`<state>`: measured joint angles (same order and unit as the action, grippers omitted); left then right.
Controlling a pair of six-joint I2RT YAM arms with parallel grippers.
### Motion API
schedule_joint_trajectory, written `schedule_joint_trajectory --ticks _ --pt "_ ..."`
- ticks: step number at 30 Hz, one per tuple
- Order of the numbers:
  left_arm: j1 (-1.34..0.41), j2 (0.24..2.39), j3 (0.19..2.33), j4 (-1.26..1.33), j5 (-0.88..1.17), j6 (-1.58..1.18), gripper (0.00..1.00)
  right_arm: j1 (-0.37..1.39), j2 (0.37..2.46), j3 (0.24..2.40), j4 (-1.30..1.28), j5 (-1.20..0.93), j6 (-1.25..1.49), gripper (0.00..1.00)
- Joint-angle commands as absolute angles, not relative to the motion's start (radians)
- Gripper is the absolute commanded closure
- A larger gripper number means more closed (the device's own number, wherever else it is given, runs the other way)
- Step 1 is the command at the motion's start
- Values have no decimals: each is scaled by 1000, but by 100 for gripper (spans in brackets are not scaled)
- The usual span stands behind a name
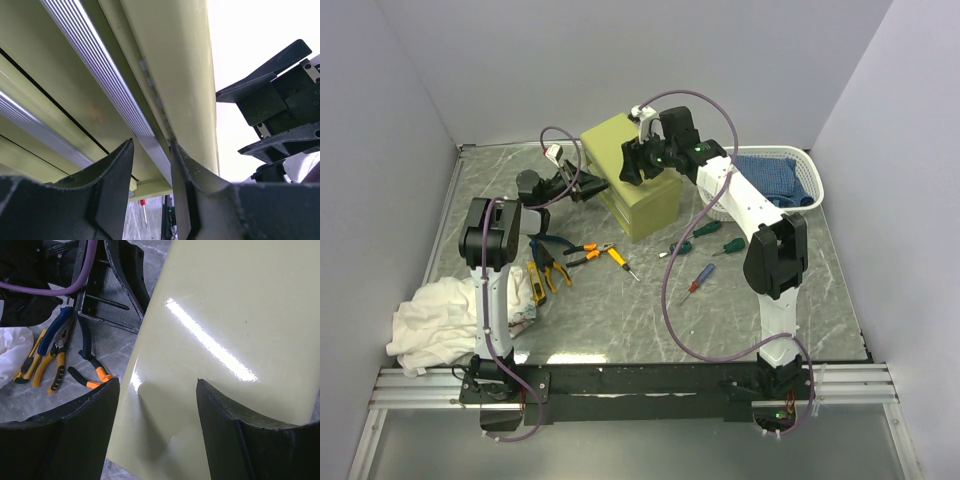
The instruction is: Sort the tools into containers
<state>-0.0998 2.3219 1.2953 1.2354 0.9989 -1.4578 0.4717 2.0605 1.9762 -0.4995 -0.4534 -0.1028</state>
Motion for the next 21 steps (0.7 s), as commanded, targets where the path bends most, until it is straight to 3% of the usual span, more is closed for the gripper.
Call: schedule_joint_trajectory --ticks 1,13,21 --pt "-104 2335 1315 1295 974 -1460 59 449 2092 1917 -675 -368 -107 29" --pt "-117 2396 1365 1265 959 -1462 60 451 2094 1899 -678 -364 -100 29" --pt "-147 2436 1431 1440 974 -1574 60 451 2109 1898 -686 -376 -95 29"
